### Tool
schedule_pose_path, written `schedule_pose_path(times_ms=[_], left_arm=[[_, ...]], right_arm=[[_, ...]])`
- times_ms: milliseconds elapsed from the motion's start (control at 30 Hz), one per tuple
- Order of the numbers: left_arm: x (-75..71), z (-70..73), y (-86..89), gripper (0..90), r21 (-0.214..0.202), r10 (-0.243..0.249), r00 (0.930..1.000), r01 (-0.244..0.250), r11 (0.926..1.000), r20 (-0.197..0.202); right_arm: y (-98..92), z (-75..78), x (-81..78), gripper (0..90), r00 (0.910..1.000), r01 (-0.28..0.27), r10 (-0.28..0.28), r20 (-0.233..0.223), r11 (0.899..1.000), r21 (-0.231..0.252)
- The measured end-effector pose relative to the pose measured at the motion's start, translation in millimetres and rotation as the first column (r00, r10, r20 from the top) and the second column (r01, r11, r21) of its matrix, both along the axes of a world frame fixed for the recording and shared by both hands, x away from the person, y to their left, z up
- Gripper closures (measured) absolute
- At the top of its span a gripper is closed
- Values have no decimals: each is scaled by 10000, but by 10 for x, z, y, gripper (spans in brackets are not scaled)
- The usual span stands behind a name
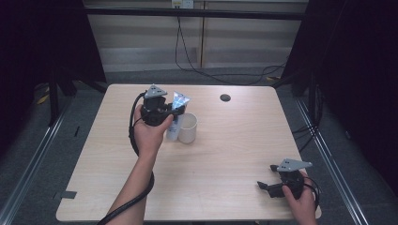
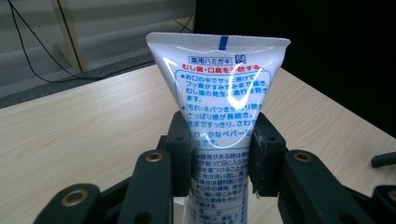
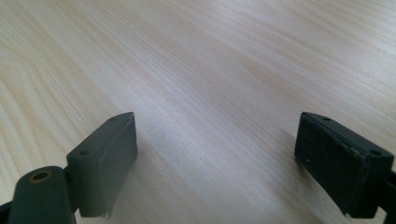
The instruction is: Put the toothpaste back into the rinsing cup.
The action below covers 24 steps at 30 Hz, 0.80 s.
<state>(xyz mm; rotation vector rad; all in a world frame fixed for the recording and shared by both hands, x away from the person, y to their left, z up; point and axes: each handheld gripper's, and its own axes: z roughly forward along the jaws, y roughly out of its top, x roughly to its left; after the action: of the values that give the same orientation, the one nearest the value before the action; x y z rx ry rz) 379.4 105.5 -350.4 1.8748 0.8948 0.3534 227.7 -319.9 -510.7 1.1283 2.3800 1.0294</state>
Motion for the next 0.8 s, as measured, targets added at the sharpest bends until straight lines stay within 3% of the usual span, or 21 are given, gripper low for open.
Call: schedule_pose_path(times_ms=[367,800], left_arm=[[109,-43,-33,659,-62,105,9999,-106,9999,-83],[209,1,-119,658,-181,113,9999,-114,9998,-7]], right_arm=[[-1,-1,2,128,10000,-24,24,13,10000,9],[-1,-1,1,128,10000,-15,15,15,10000,-5]])
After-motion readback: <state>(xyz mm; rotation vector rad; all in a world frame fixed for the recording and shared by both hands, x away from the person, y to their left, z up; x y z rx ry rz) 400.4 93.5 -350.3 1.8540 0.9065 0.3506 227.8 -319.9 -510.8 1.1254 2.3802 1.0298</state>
